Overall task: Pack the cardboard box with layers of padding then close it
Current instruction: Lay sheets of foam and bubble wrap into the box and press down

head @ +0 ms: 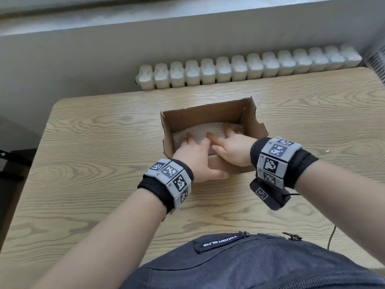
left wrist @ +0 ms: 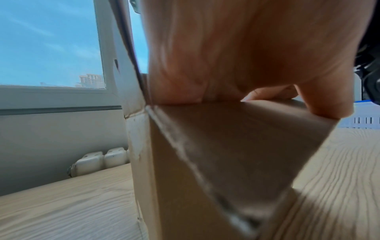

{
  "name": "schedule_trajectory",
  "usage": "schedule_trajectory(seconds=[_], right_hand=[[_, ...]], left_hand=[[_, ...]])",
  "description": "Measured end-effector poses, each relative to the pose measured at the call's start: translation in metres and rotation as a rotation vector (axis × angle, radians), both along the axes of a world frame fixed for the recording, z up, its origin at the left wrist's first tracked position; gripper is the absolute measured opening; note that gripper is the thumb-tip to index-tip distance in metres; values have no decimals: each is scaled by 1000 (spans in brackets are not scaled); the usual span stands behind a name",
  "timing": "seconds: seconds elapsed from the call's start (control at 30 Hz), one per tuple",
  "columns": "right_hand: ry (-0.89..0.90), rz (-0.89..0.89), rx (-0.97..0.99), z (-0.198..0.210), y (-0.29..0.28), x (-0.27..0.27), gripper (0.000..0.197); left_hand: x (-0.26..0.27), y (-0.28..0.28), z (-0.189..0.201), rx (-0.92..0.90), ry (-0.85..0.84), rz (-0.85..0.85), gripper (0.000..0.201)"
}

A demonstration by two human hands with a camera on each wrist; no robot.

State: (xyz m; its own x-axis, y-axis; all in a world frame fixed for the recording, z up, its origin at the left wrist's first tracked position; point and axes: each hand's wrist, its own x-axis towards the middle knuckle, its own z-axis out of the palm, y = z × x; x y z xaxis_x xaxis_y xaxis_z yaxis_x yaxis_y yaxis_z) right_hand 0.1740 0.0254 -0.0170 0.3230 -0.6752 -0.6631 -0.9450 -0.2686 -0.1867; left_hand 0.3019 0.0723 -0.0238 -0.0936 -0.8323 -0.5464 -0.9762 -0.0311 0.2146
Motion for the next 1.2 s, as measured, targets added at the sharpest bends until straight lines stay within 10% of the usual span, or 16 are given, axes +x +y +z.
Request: schedule_trajectory(seconds=[0.37, 0.5, 0.6, 0.8, 1.2], right_hand=[[-21, 10, -46, 2, 13, -3, 83], [-8, 15, -77, 1, 14, -2, 90], [-2, 6, -104, 1, 18, -1, 91], [16, 160, -414, 21, 27, 11, 79], [-148, -13, -384, 11, 8, 11, 76]], left_hand=[[3, 10, 11, -45, 58, 53, 98], [12, 29, 23, -406, 41, -15, 55], [23, 41, 28, -646, -51, 161, 68], [35, 46, 25, -447, 143, 396, 103], [26, 48, 14, -371, -11, 49, 53]])
